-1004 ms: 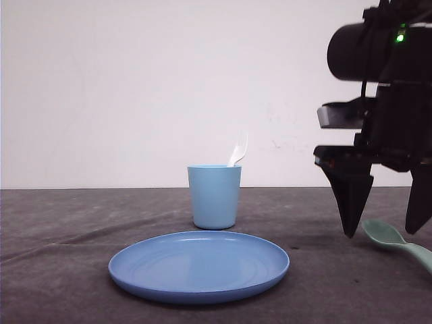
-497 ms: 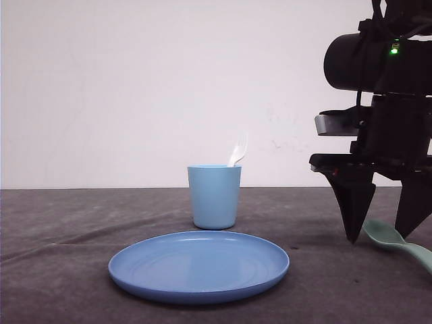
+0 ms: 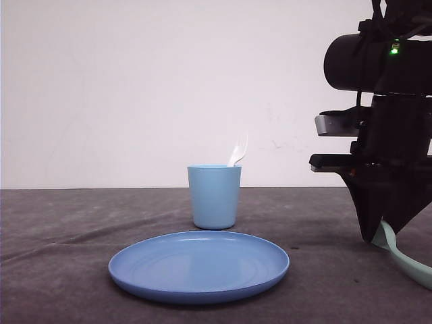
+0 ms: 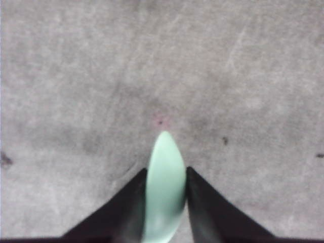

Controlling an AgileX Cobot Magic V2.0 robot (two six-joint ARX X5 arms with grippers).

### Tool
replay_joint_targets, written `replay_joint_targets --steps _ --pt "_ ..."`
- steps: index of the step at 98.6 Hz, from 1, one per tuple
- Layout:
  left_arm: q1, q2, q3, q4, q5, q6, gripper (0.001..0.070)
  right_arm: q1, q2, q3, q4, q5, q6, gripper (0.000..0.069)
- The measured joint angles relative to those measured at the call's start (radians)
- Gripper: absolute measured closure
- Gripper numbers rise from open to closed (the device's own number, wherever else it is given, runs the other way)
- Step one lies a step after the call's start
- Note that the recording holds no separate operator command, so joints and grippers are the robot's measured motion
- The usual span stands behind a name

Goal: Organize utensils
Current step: 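Lift the green spoon with the right gripper over the cup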

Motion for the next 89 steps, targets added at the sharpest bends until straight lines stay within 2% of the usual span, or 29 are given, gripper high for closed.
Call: replay_joint_targets --steps 23,49,65,78,89 --pt "0.0 0.0 0.0 0.0 0.0 0.0 0.0473 0.0 0.0 0.0 -0.002 0.0 0.0 0.0648" --pt "0.0 0.0 0.0 0.001 0.0 0.0 0.0473 0.0 -0.008 0.0 -0.007 -0.006 0.0 0.0652" --pt "0.0 0.0 0.0 0.006 0.0 0.0 0.0473 0.023 -0.101 0.016 0.0 -0.016 -0.009 0.0652" --pt "0.0 0.0 0.0 0.009 0.0 0.0 0.0473 0.05 -0.192 0.065 0.096 -0.056 -0.039 0.0652" --pt "0.0 0.0 0.0 0.009 0.0 0.0 0.0473 0.066 -0.251 0.072 0.229 -0.13 -0.073 0.0652"
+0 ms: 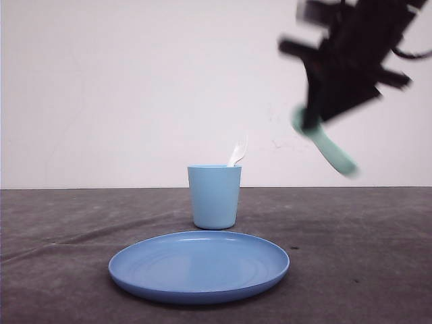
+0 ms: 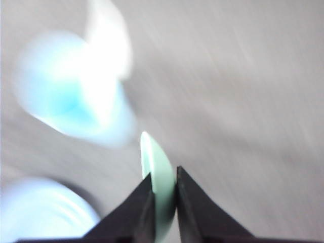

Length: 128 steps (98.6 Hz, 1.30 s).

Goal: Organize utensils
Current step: 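Lift the green spoon with the right gripper over the cup, then lower the spoon into the cup beside the fork and release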

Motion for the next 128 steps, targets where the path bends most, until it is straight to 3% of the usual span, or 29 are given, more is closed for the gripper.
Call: replay_joint_targets --steps 20,84,103,128 --pt "0.0 0.0 0.0 0.001 0.0 0.0 0.0473 0.016 0.001 0.0 0.266 -0.102 -0.042 0.0652" --pt "0.0 0.0 0.0 0.002 0.0 0.0 0.0473 0.076 0.298 0.0 0.962 -0.103 -0.198 0.0652" --pt "0.0 0.0 0.0 0.002 0.0 0.0 0.0473 0.077 0.396 0.0 1.047 -0.103 -0.22 0.0652" --pt "0.0 0.0 0.0 0.002 0.0 0.0 0.0473 0.077 0.456 0.013 0.948 -0.103 -0.227 0.0652"
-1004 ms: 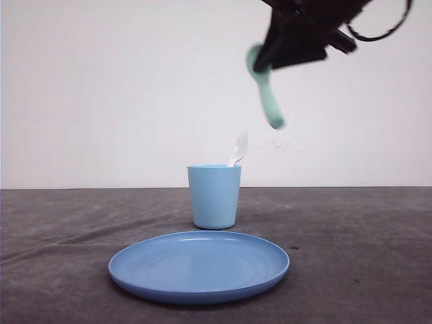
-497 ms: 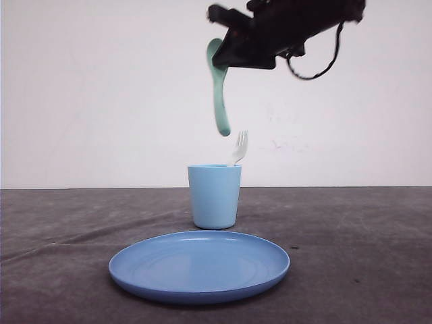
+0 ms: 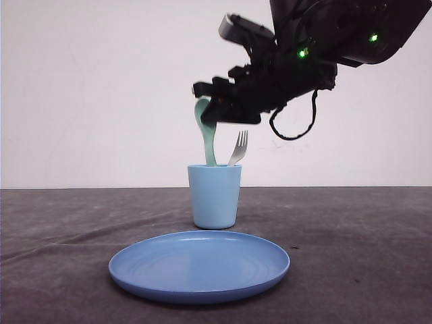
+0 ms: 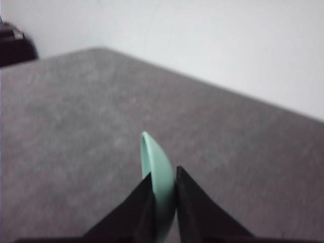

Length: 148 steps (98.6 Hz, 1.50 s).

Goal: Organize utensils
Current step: 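Lower the spoon into the cup beside the fork and release, then move the right gripper down around the blue cup and grasp it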

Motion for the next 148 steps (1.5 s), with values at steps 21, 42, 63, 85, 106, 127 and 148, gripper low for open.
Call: replay_joint_targets --steps 21,42,63,85,106,127,148 --pt "0.0 0.002 0.0 0.001 0.0 0.0 0.0473 0.006 0.003 0.008 -0.037 0.0 -0.032 0.0652" --pt "0.0 0.014 0.0 0.001 0.0 0.0 0.0473 0.023 0.035 0.01 -0.062 0.006 -0.043 0.0652" --pt "0.0 0.014 0.0 0.0 0.0 0.0 0.0473 0.035 0.04 0.01 -0.064 0.019 -0.048 0.0514" --pt "0.0 0.014 0.0 0.0 0.0 0.0 0.0473 0.036 0.039 0.017 -0.047 0.022 -0.048 0.0303" --pt "0.0 0.014 0.0 0.0 0.0 0.0 0.0473 0.036 -0.069 0.017 -0.14 0.021 -0.048 0.0277" --pt "0.0 0.014 0.0 0.0 0.0 0.0 0.0473 0.033 -0.268 0.024 -0.338 0.02 -0.007 0.0277" --pt "0.0 0.014 0.0 0.0 0.0 0.0 0.0473 0.006 -0.442 0.024 -0.673 0.08 0.031 0.0277"
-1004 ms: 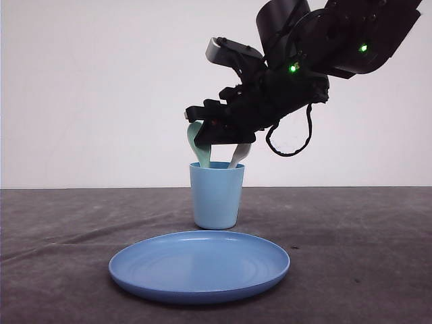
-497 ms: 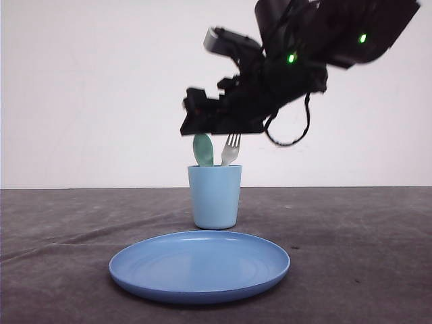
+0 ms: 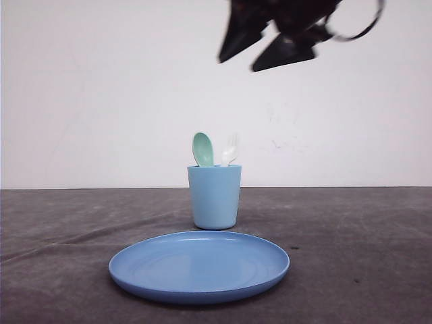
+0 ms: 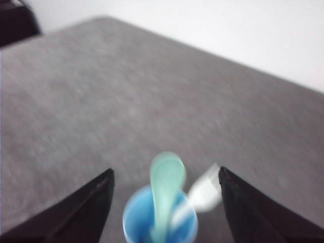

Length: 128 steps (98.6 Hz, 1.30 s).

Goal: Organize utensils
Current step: 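Move the right gripper down around the blue cup and grasp it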

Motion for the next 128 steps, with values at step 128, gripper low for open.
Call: replay_joint_targets --steps 128 --pt "0.0 0.0 0.0 0.001 0.024 0.0 0.0473 -0.044 0.298 -0.199 0.267 -0.169 0.083 0.001"
